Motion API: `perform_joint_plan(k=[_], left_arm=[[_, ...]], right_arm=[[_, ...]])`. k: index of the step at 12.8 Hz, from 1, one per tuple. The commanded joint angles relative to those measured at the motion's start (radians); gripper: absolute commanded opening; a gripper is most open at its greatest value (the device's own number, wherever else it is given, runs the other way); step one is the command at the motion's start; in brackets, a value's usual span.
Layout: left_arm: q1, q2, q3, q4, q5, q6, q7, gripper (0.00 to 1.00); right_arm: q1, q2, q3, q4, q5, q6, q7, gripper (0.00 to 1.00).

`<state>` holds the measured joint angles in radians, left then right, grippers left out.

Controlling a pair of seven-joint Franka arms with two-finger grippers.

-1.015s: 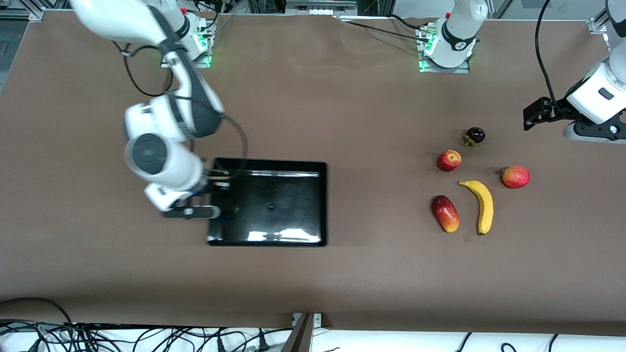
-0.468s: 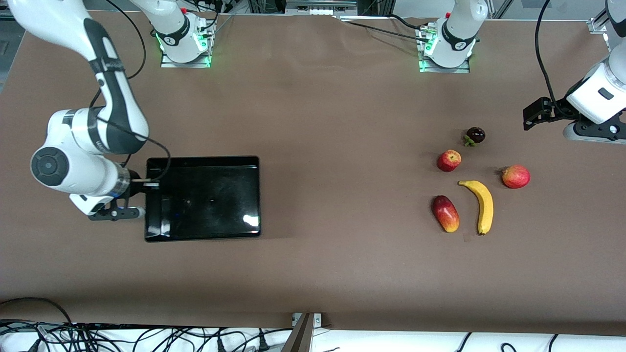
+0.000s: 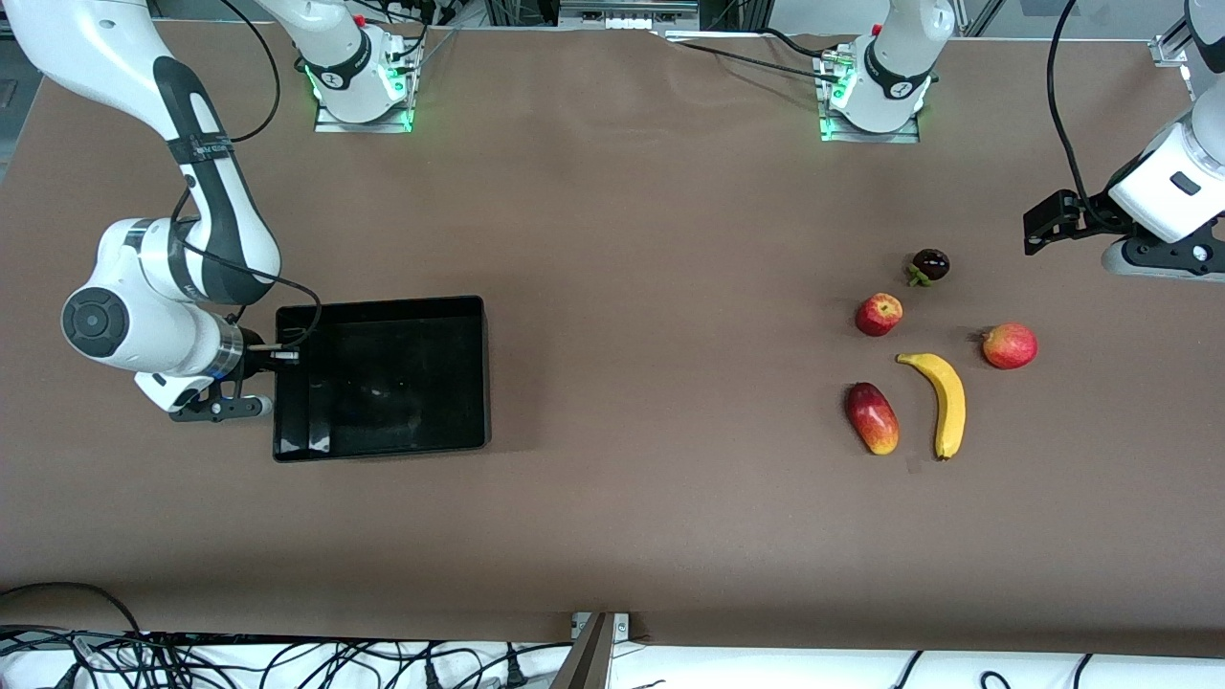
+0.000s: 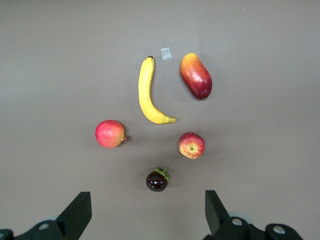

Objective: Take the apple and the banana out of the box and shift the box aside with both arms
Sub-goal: 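Drag the tray with the right gripper away from the fruits, then open the right gripper and release the tray rim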

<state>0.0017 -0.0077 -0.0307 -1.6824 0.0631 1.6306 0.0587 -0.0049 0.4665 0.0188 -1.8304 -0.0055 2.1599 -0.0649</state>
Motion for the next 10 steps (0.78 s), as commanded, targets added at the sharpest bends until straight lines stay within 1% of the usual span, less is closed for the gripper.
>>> perform_joint_plan(k=[1, 5, 6, 7, 9, 10], left_arm=[[-0.002, -0.012, 0.003, -0.008, -0.019, -0.008, 0.012, 1.00], [-0.002, -0.012, 0.003, -0.008, -0.019, -0.008, 0.012, 1.00], [-0.002, -0.012, 0.003, -0.008, -0.019, -0.008, 0.012, 1.00], [-0.002, -0.012, 0.003, -0.008, -0.019, -0.008, 0.012, 1.00], [-0.002, -0.012, 0.003, -0.008, -0.019, -0.008, 0.012, 1.00], [-0.002, -0.012, 0.003, -0.008, -0.019, -0.008, 0.012, 1.00]], right_arm=[[-0.012, -0.039, 0.012, -0.058, 0.018, 0.023, -0.024, 0.00], [-0.012, -0.031, 0.009, -0.061, 0.016, 0.023, -0.023, 0.00], [-0.012, -0.031, 0.009, -0.061, 0.016, 0.023, -0.019, 0.16], [-0.012, -0.031, 0.009, -0.060, 0.016, 0.020, -0.015, 0.46], [-0.012, -0.035, 0.010, -0.052, 0.016, 0.012, -0.010, 0.83], [-0.012, -0.042, 0.010, -0.049, 0.016, 0.011, -0.010, 1.00]])
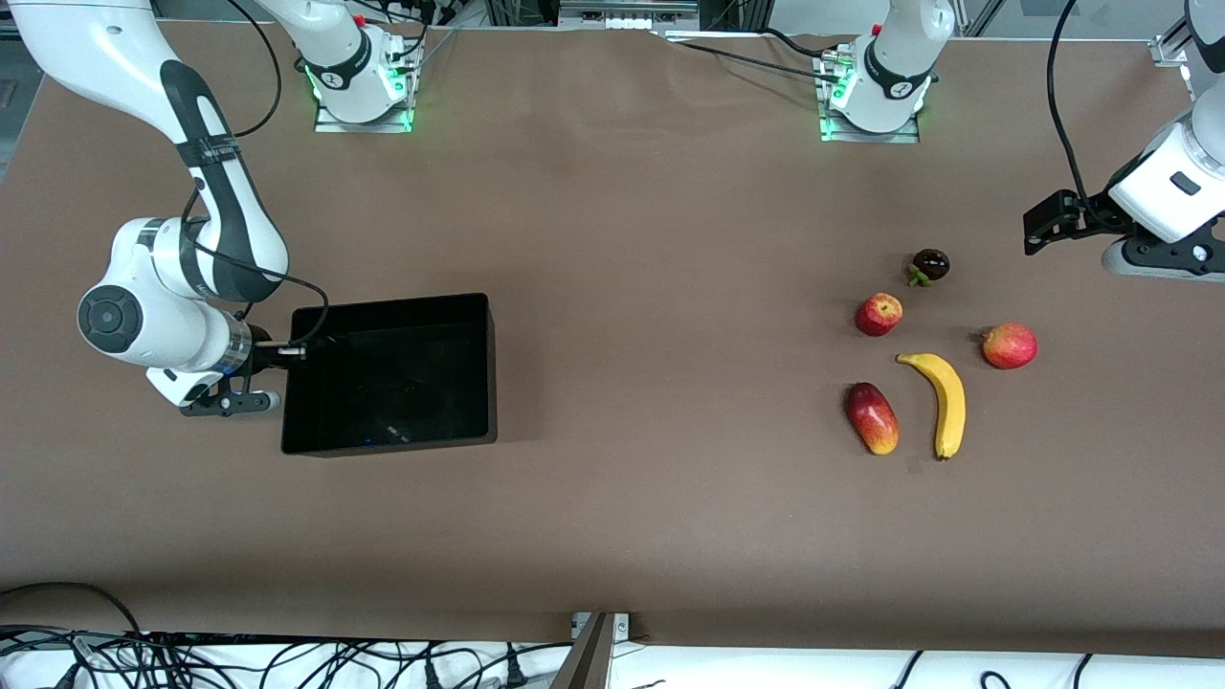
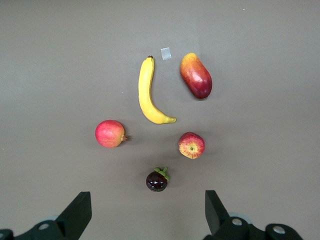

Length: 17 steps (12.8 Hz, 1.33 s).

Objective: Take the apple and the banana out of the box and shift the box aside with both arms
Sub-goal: 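Open the right gripper and release the tray rim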

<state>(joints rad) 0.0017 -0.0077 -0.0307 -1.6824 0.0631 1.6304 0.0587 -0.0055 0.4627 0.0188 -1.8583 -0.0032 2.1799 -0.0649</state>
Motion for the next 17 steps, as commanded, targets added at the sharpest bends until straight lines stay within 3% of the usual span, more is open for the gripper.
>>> perform_joint_plan(k=[1, 4, 10, 17], left_arm=[[-0.002, -0.012, 0.003, -0.008, -0.019, -0.007, 0.012, 1.00], [-0.002, -0.012, 0.003, -0.008, -0.019, -0.007, 0.012, 1.00], [-0.002, -0.012, 0.003, -0.008, -0.019, -0.007, 0.013, 1.00], [-0.002, -0.012, 0.003, -0.008, -0.019, -0.014, 0.013, 1.00]], right_arm=[[-0.011, -0.045, 0.013, -0.019, 0.014, -0.014, -0.010, 1.00], [-0.008, -0.064, 0.018, 0.023, 0.012, -0.044, -0.013, 1.00], [-0.004, -0.099, 0.020, 0.192, 0.009, -0.265, -0.013, 1.00], [-0.002, -0.133, 0.020, 0.294, 0.009, -0.388, -0.016, 1.00]])
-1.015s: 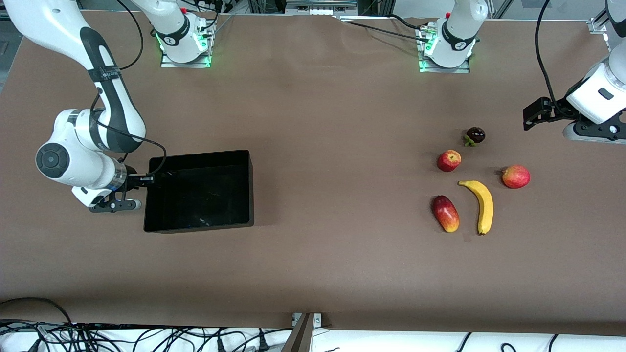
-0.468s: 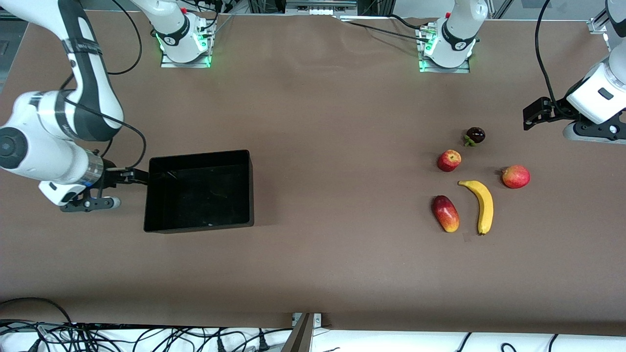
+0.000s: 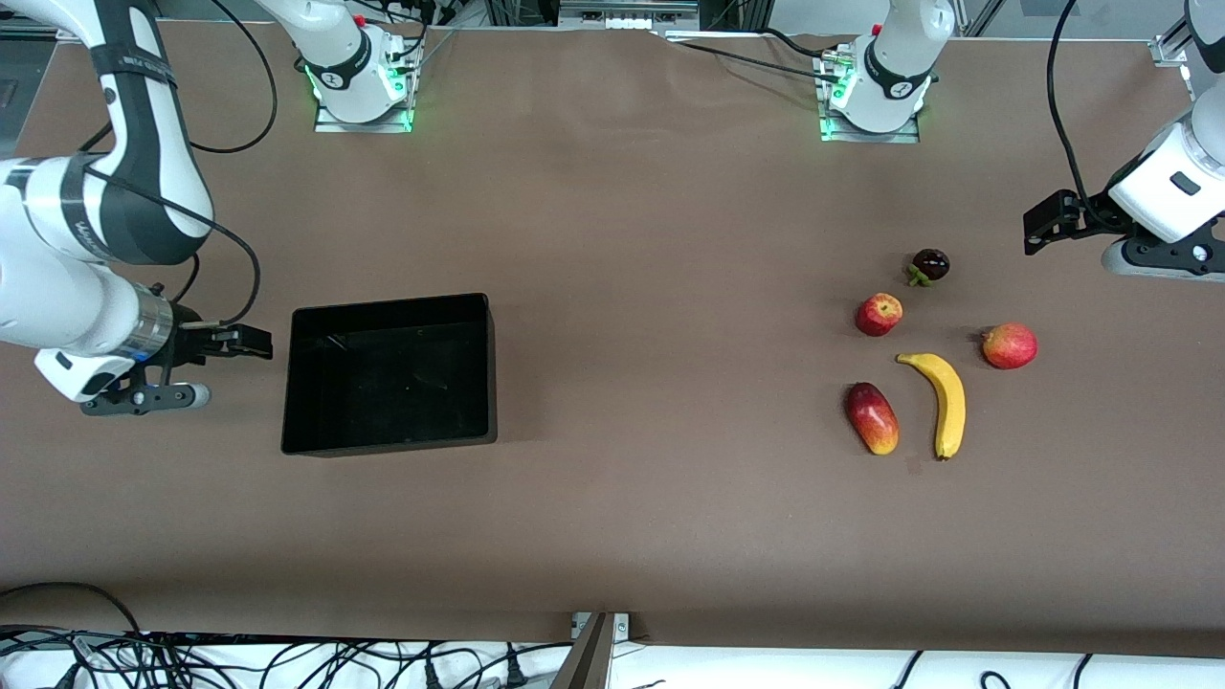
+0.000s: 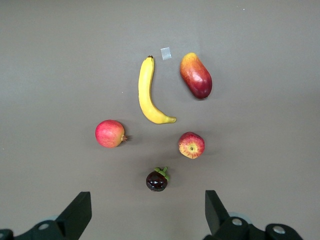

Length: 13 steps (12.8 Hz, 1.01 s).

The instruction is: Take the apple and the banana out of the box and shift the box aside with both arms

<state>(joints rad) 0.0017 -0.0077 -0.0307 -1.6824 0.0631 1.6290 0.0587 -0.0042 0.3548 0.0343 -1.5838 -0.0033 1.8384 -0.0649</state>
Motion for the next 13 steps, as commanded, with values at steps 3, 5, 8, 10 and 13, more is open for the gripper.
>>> perform_joint_plan(k=[3, 5, 8, 10, 13], left_arm=[[0.000, -0.012, 0.003, -0.008, -0.019, -0.014, 0.013, 1.00], [0.000, -0.012, 0.003, -0.008, -0.019, -0.015, 0.013, 1.00], [-0.002, -0.012, 0.003, -0.007, -0.019, -0.027, 0.015, 1.00], [-0.002, -0.012, 0.003, -0.007, -0.019, -0.029, 0.015, 1.00], [-0.002, -0.012, 0.003, -0.007, -0.019, -0.029, 0.015, 1.00]], right_arm=[[-0.003, -0.057, 0.001, 0.021, 0.009, -0.047, -0.026, 1.00], [-0.005, -0.069, -0.005, 0.027, 0.009, -0.048, -0.032, 1.00], [-0.005, -0.077, -0.007, 0.065, 0.009, -0.083, -0.029, 1.00], [-0.006, -0.077, -0.010, 0.085, 0.009, -0.093, -0.027, 1.00], [-0.006, -0.083, -0.014, 0.087, 0.009, -0.096, -0.021, 1.00]])
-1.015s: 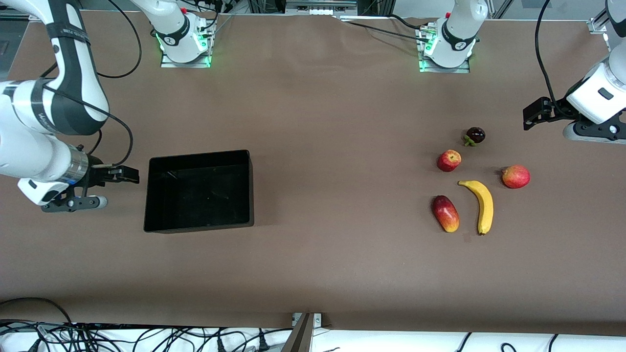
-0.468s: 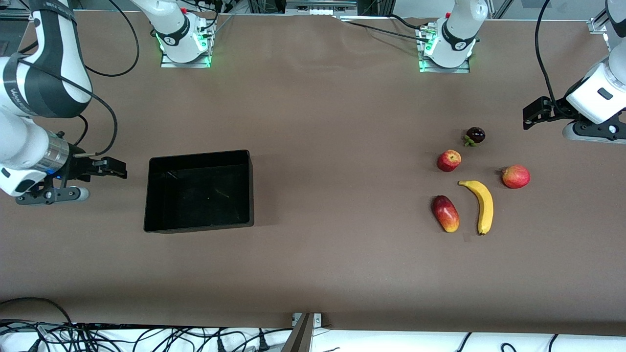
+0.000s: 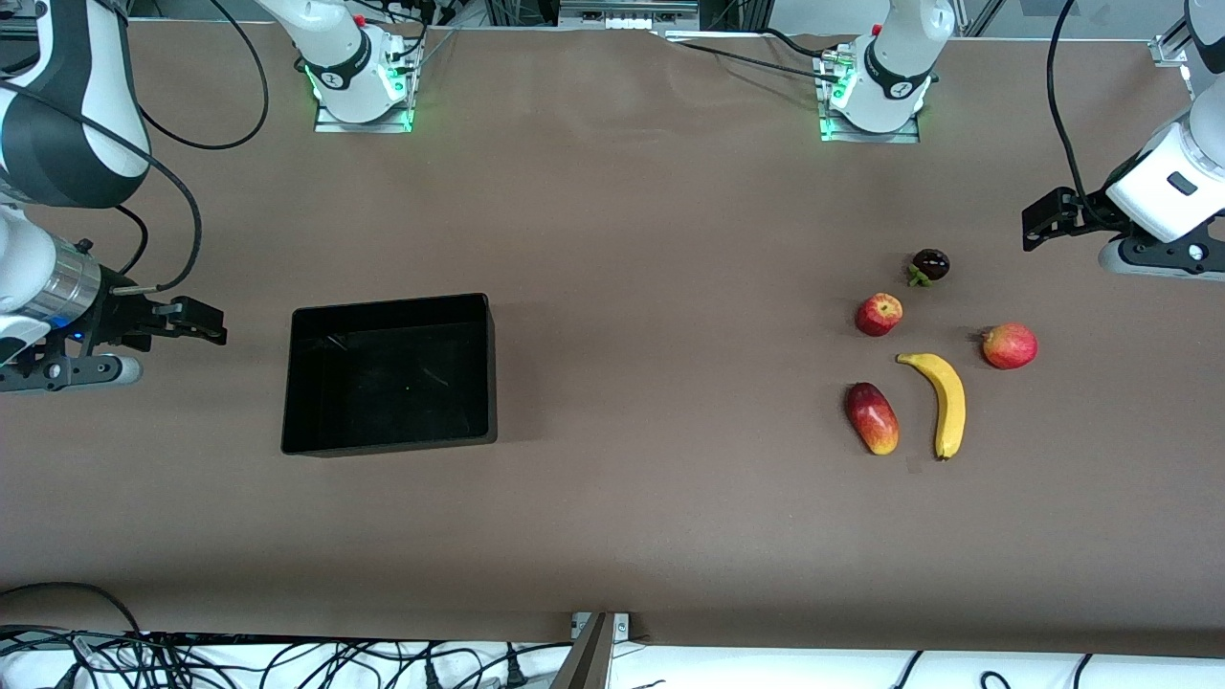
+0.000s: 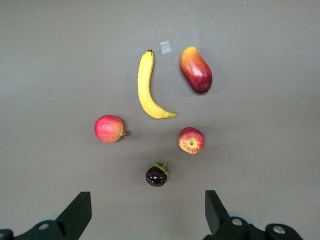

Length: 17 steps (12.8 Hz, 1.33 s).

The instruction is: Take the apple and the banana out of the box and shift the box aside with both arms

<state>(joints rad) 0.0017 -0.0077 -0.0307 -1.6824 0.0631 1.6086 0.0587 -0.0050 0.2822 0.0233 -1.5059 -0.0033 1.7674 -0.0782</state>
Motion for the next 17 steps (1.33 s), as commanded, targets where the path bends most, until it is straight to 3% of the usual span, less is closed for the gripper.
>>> perform_joint_plan(k=[1, 6, 17], left_arm=[[-0.003, -0.012, 0.003, -0.007, -0.019, -0.009, 0.013, 1.00], [-0.002, -0.012, 0.003, -0.007, -0.019, -0.009, 0.015, 1.00], [0.001, -0.028, 0.000, -0.007, -0.019, -0.035, 0.020, 1.00]], right_arm=[[-0.006, -0.018, -0.003, 0.009, 0.008, -0.038, -0.008, 1.00], [-0.006, -0.037, -0.017, 0.105, 0.006, -0.134, -0.009, 1.00], [-0.006, -0.040, -0.016, 0.105, 0.011, -0.149, -0.018, 1.00]])
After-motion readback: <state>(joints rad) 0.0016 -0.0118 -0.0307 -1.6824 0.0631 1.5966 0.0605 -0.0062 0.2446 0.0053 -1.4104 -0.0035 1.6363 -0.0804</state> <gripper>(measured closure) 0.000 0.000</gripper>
